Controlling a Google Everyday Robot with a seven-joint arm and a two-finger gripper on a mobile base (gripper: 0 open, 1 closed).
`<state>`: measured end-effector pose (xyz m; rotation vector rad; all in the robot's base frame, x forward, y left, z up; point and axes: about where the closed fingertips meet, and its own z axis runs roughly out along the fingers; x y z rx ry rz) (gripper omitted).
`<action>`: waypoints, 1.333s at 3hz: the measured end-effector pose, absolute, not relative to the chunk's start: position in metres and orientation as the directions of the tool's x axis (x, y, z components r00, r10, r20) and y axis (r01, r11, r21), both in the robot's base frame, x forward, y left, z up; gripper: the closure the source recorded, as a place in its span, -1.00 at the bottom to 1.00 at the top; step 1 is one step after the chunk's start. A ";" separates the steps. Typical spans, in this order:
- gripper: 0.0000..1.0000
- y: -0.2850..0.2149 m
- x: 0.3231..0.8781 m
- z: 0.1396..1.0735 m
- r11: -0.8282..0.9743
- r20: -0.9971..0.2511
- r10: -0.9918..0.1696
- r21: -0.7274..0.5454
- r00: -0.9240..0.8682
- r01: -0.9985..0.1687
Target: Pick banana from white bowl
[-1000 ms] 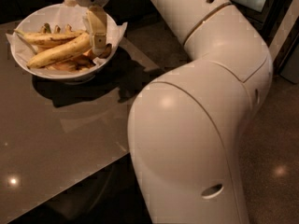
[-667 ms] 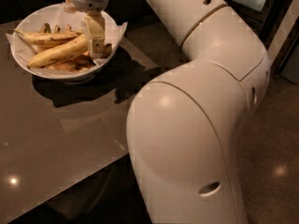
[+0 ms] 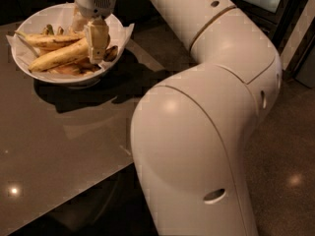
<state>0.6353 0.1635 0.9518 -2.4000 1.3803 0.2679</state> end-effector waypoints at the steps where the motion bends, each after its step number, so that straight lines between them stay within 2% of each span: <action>1: -0.40 0.162 0.639 0.945 -0.463 -0.332 -0.798 -0.198 0.504 -0.864; 2: -0.38 0.162 0.647 0.932 -0.462 -0.331 -0.804 -0.175 0.494 -0.869; 3: 0.00 0.163 0.649 0.930 -0.463 -0.333 -0.805 -0.168 0.492 -0.871; 4: 0.46 0.168 0.657 0.930 -0.448 -0.339 -0.804 -0.195 0.488 -0.873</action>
Offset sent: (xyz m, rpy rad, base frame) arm 0.0057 -0.0265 -0.0313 -0.1177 0.1227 0.0214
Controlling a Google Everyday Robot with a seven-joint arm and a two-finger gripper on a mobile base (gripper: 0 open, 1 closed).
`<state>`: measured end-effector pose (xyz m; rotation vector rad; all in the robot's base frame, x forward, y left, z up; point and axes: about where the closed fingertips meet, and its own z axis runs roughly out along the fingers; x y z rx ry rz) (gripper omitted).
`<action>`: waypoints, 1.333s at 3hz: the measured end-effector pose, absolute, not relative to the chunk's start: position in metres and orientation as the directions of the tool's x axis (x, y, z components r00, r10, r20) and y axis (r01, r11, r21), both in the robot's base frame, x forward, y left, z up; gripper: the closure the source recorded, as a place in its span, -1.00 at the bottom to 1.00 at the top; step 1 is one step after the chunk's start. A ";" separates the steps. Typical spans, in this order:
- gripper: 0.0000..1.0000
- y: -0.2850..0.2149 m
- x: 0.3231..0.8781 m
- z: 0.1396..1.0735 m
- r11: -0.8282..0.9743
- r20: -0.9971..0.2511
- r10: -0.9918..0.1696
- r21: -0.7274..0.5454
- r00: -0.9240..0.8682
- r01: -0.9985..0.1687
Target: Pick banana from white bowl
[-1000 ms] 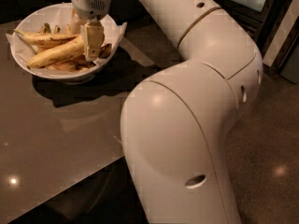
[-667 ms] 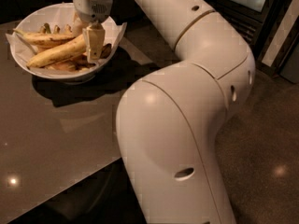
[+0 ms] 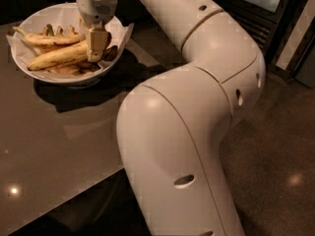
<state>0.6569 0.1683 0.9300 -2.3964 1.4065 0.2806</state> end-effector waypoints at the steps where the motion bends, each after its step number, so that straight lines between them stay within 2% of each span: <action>1: 0.92 0.175 0.662 0.929 -0.439 -0.346 -0.801 -0.216 0.489 -0.872; 2: 1.00 0.166 0.660 0.945 -0.414 -0.355 -0.791 -0.290 0.498 -0.863; 3: 1.00 0.148 0.633 0.963 -0.368 -0.383 -0.765 -0.400 0.518 -0.839; 4: 1.00 0.148 0.633 0.962 -0.369 -0.383 -0.765 -0.399 0.518 -0.840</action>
Offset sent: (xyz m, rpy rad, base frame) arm -0.0255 -0.0242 0.0384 0.1375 -0.1674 -0.0420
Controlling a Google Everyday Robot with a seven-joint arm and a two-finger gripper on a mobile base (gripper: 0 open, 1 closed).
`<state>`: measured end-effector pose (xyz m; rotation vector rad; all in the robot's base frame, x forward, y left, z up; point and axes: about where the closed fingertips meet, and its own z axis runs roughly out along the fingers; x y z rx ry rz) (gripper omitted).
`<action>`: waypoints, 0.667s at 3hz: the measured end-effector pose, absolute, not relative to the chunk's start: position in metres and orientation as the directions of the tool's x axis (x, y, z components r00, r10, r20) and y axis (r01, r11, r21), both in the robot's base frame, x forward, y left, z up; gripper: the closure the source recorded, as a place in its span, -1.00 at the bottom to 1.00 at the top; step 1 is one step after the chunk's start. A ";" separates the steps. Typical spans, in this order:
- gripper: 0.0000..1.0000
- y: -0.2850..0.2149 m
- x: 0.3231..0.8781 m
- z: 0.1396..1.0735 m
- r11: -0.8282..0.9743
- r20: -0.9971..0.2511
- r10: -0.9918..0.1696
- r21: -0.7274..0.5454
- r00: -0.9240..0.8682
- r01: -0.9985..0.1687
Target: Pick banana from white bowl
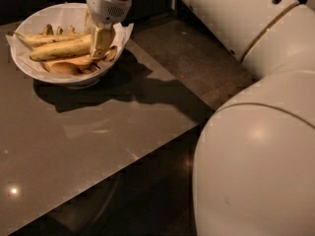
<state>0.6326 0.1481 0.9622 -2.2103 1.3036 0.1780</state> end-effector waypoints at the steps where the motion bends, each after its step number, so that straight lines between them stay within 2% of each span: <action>1: 1.00 0.149 0.607 0.969 -0.374 -0.409 -0.745 -0.398 0.527 -0.838; 2: 1.00 0.156 0.565 0.973 -0.394 -0.454 -0.704 -0.391 0.546 -0.832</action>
Offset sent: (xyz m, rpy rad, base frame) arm -0.1157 0.0126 0.0177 0.1267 0.0715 0.1049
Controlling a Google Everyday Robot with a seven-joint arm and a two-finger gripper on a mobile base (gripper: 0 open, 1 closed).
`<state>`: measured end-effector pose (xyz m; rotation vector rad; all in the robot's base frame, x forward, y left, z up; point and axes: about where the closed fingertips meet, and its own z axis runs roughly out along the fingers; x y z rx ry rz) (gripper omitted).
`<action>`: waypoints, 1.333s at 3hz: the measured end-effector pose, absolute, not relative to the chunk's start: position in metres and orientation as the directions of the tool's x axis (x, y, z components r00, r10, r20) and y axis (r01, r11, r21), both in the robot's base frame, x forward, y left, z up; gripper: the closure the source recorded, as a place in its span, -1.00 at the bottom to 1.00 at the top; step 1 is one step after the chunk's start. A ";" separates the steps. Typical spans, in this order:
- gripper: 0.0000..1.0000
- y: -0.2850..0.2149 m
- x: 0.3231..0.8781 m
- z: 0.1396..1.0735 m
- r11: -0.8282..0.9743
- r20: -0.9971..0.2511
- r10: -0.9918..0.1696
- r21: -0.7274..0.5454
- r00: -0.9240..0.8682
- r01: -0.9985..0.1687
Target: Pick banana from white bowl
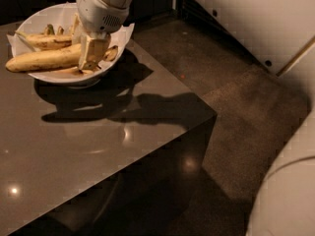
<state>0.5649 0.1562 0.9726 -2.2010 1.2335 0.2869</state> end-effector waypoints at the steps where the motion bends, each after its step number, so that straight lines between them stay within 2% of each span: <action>1: 1.00 0.153 0.553 0.973 -0.394 -0.455 -0.708 -0.380 0.541 -0.836; 3: 1.00 0.128 0.469 0.972 -0.237 -0.532 -0.756 -0.320 0.381 -0.917; 4: 1.00 0.123 0.462 0.961 -0.238 -0.523 -0.769 -0.299 0.367 -0.924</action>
Offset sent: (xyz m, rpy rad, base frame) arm -0.1146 -0.0327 -0.0029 0.0509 0.1238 -0.1722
